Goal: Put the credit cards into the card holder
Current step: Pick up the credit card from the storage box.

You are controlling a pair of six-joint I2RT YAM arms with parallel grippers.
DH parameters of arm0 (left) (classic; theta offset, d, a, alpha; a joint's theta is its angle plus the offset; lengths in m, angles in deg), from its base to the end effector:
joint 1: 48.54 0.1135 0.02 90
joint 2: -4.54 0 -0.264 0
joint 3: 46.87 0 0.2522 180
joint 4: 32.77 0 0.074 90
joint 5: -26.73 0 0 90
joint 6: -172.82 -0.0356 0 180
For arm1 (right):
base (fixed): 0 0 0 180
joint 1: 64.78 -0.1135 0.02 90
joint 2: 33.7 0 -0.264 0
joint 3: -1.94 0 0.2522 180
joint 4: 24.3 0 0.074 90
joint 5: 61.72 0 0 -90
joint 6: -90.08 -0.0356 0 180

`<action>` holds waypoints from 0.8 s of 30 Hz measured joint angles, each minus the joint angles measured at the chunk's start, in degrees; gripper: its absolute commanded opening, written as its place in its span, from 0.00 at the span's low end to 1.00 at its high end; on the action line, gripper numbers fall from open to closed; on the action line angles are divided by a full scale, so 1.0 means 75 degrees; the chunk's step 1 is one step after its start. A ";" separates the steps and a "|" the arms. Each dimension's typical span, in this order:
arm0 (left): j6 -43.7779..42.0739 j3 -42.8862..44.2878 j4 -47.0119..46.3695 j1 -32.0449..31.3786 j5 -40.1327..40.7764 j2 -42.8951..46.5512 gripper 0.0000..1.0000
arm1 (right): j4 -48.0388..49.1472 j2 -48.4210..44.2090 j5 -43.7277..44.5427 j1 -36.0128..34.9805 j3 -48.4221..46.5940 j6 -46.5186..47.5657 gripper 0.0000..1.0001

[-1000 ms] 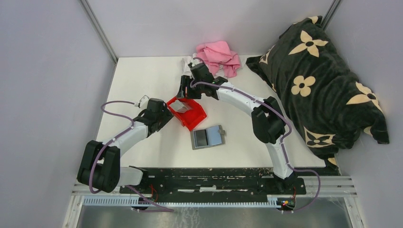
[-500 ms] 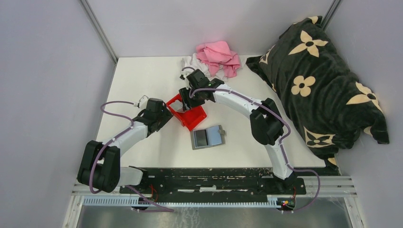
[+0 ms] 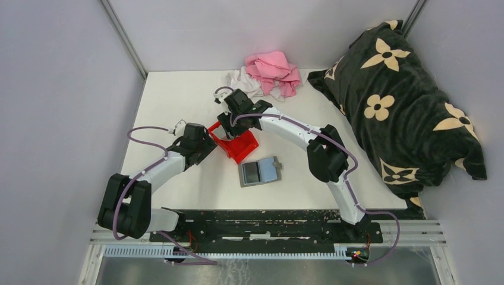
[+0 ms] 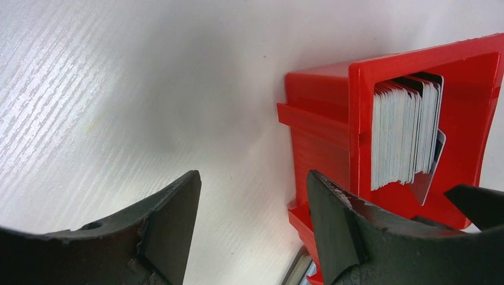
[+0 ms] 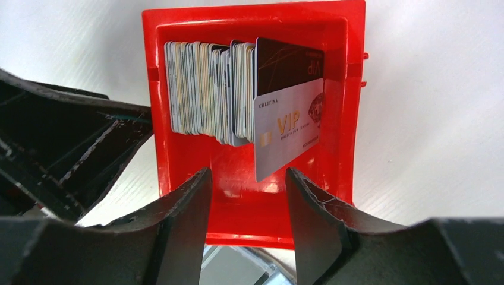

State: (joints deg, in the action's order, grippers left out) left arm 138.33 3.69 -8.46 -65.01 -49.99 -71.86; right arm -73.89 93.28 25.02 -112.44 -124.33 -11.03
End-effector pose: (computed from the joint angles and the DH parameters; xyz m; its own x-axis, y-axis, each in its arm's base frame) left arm 0.2464 -0.0643 0.1768 -0.5280 -0.6804 -0.5082 -0.5305 0.7315 -0.4283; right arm 0.3359 0.3717 0.2370 -0.6554 -0.4337 -0.6184 -0.6483 0.7431 0.1660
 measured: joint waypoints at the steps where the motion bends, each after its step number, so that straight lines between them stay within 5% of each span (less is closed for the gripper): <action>1: -0.0003 0.0000 -0.0003 0.0000 0.0000 0.0000 0.73 | 0.0000 0.0055 0.0058 -0.0012 -0.0058 0.0050 0.55; 11: -0.0003 0.0061 -0.0026 0.0003 -0.0055 -0.0143 0.73 | -0.0213 0.0568 0.0688 -0.0119 -0.0455 0.0522 0.47; 24: -0.0006 0.0096 -0.0029 0.0085 -0.0073 -0.0146 0.74 | -0.0437 0.0799 0.1204 -0.0192 -0.0915 0.0903 0.10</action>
State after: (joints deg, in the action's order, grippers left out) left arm 138.28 4.41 -8.68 -64.38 -50.54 -72.96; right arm -77.17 99.27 34.04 -113.88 -131.19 -4.25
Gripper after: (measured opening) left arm 0.732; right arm 0.185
